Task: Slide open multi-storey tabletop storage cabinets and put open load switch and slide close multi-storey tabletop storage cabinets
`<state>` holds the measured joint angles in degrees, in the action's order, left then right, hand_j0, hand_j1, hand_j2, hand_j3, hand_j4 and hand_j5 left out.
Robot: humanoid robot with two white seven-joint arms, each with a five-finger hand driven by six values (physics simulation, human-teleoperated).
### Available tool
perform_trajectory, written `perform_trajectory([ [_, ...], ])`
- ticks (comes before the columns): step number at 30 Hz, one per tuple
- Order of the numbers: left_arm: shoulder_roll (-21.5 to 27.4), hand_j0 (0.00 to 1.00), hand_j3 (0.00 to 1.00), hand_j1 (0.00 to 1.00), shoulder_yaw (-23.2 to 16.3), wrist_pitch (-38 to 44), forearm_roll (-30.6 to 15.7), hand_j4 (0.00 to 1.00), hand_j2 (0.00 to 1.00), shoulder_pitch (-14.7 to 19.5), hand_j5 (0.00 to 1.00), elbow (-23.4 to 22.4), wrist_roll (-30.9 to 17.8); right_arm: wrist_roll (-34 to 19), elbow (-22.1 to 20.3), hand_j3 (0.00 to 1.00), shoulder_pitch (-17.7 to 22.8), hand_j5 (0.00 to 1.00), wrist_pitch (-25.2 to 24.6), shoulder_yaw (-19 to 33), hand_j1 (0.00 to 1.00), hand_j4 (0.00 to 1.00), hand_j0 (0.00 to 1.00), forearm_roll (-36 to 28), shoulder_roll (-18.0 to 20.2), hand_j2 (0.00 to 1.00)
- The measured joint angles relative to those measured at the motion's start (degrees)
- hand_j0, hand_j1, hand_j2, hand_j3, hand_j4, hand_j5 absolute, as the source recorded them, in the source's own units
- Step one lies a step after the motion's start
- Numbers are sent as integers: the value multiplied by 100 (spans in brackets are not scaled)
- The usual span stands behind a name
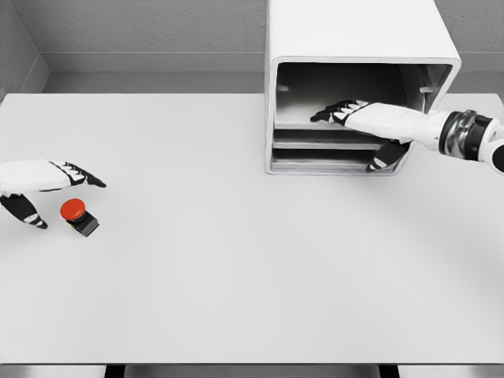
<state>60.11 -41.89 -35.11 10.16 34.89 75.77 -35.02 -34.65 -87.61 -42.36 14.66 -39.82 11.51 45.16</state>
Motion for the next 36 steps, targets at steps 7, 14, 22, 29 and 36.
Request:
perform_trajectory([
  [7,-73,93,93,93,-172,-1,178,93,93,0,93,97,0,17,-446,100,263,100,6,72,100,100,100,-46,281,100],
  [14,-127,91,91,91,-225,-2,311,91,91,0,91,189,0,-30,-809,100,360,100,61,195,100,100,100,-166,430,100],
  [22,-123,71,71,71,-253,-1,343,71,71,0,71,241,0,-39,-1017,100,668,100,186,519,100,100,100,-215,590,100],
  [29,-101,50,50,50,-267,-1,336,50,50,0,50,286,-6,-38,-1096,100,738,100,162,711,100,100,100,-223,658,100],
  [36,-64,41,41,41,-286,-2,343,41,41,9,41,405,-7,-37,-1036,100,686,100,-664,829,100,100,100,-116,517,100],
])
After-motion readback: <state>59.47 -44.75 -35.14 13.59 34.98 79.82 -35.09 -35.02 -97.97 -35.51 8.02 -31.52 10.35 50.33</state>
